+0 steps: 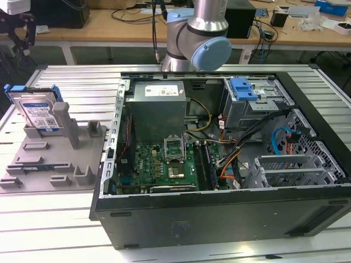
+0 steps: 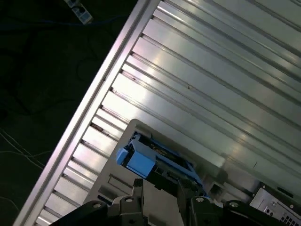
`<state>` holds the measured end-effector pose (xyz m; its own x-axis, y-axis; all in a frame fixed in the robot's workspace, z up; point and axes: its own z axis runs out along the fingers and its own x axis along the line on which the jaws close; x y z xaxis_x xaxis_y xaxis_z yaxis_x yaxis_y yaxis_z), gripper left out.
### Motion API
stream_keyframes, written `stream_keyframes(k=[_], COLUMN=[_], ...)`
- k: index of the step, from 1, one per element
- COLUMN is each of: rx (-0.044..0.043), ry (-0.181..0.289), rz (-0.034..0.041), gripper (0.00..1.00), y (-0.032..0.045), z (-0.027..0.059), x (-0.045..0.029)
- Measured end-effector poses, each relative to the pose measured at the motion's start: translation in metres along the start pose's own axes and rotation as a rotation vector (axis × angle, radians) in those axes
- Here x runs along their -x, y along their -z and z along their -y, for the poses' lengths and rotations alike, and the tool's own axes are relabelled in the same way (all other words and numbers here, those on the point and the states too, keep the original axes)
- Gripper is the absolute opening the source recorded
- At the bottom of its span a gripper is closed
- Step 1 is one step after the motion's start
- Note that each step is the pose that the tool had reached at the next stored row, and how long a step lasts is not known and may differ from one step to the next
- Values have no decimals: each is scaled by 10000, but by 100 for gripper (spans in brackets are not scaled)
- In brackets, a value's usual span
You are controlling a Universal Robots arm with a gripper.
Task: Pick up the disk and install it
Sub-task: 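Pick up the disk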
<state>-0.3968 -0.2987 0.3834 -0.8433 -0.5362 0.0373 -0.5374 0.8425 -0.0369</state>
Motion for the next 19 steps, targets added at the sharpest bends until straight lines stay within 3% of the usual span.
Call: stream_keyframes(k=[7, 19], rx=[-56, -124], ry=[1595, 3426], rz=[52, 119], gripper=[42, 42], y=[-15, -61], z=[-1, -12], x=[1, -13])
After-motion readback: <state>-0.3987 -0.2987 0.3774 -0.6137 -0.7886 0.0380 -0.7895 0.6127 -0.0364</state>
